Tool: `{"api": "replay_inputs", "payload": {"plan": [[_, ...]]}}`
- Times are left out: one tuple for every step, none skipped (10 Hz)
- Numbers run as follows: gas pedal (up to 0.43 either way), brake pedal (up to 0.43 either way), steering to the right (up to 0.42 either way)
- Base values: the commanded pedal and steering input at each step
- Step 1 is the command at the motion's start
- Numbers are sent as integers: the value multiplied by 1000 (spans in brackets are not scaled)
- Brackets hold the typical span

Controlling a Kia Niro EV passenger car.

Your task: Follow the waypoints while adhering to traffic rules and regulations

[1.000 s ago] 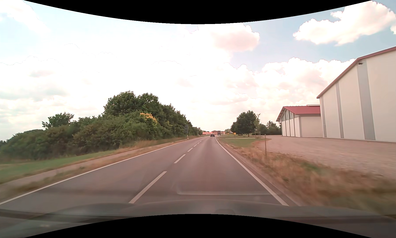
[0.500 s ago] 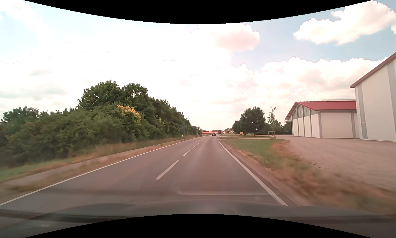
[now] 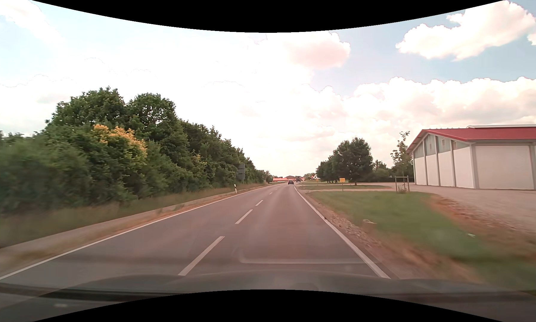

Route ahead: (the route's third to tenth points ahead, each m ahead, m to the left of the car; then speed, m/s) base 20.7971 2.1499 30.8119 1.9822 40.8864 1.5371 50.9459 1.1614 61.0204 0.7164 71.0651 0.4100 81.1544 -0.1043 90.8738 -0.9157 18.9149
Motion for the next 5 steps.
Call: {"api": "replay_inputs", "payload": {"plan": [[248,0,3],[240,0,4],[240,0,4],[240,0,4],[228,0,4]]}}
